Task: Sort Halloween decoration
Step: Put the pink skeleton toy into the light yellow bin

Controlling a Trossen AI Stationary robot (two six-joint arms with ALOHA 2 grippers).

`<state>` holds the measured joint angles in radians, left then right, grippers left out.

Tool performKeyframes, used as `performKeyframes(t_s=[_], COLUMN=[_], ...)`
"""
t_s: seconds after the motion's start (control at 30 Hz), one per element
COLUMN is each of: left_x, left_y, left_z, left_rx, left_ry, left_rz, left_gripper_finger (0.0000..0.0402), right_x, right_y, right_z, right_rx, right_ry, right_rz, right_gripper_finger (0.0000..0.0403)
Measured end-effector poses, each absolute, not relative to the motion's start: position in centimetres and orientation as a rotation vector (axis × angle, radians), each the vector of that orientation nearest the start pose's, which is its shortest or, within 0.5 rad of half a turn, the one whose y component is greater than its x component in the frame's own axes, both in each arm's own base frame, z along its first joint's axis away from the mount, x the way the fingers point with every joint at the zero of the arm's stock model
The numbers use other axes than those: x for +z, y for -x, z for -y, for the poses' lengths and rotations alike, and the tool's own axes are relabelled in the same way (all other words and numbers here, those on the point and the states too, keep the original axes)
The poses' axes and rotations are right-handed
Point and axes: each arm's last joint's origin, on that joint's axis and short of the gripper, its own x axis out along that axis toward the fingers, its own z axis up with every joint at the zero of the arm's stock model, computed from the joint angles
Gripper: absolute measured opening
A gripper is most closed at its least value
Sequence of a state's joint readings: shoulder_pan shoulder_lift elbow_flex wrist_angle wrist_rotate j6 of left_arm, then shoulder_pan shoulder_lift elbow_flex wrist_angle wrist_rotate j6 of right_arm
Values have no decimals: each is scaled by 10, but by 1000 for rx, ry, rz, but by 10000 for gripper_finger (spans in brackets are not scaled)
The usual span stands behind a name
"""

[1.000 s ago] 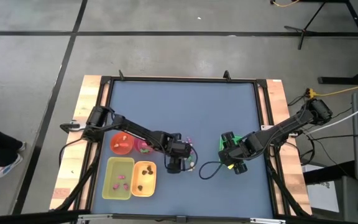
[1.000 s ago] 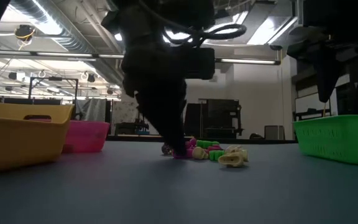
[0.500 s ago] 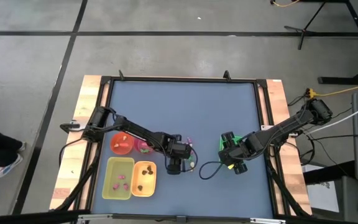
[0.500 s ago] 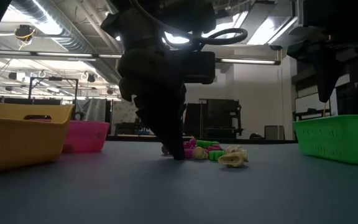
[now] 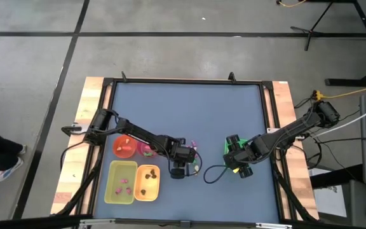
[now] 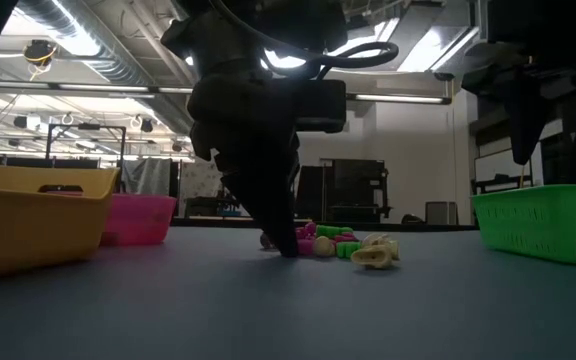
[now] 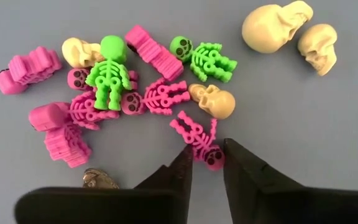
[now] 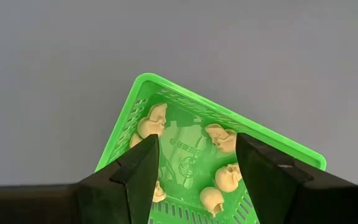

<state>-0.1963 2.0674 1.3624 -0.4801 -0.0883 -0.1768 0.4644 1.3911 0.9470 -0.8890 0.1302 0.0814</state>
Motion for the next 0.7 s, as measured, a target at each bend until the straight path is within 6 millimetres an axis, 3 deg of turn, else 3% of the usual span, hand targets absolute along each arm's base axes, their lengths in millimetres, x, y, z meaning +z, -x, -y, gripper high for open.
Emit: performKeyframes(t_s=[0.4, 0.57, 0.7], left_x=[135, 144, 163], left_y=[-399, -395, -391], left_z=[79, 84, 90], left_rx=[21, 15, 16], left_ry=[12, 4, 53], left_rz=[-1173, -1162, -1117], left_gripper_finger=[45, 44, 44], right_x=[218, 218, 219], right_y=[-219, -219, -219], right_z=[-105, -105, -105], right_rx=[230, 231, 231], right_ry=[322, 322, 321], right_rz=[-1287, -1285, -1282], right_gripper_finger=[214, 214, 214])
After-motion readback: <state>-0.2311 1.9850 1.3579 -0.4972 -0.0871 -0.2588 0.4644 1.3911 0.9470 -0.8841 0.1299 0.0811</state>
